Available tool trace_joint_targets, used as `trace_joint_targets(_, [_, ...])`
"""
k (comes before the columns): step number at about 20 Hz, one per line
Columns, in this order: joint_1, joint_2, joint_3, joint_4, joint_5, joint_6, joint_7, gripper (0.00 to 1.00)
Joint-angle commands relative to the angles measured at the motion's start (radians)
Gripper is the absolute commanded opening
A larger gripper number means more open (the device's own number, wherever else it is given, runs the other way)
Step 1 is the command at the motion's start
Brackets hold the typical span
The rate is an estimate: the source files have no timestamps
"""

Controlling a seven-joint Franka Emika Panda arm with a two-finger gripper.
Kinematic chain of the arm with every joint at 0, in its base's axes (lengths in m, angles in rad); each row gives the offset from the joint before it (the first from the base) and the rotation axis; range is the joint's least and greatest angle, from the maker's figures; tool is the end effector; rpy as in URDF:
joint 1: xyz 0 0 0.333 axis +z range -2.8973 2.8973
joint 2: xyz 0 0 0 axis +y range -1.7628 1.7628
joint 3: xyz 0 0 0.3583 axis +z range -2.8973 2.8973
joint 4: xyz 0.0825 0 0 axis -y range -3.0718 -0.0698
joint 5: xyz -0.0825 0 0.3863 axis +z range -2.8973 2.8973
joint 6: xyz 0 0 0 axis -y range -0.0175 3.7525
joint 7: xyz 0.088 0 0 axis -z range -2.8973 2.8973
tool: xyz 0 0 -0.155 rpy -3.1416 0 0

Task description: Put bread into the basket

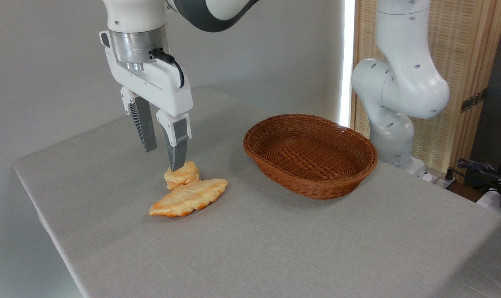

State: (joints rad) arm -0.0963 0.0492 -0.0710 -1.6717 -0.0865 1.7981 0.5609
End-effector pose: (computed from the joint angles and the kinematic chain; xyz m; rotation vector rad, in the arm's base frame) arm 0.5840 -0.1093 0.5635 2.8745 -1.0684 0.1428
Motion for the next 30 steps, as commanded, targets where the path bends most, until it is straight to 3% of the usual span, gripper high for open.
trace_joint_targets(1, [-0.01,-0.003,-0.003,0.004,0.04,-0.052,-0.006,1.0])
trace_joint_targets(30, [-0.025,0.001,-0.006,-0.008,0.031,-0.039,-0.01,1.0])
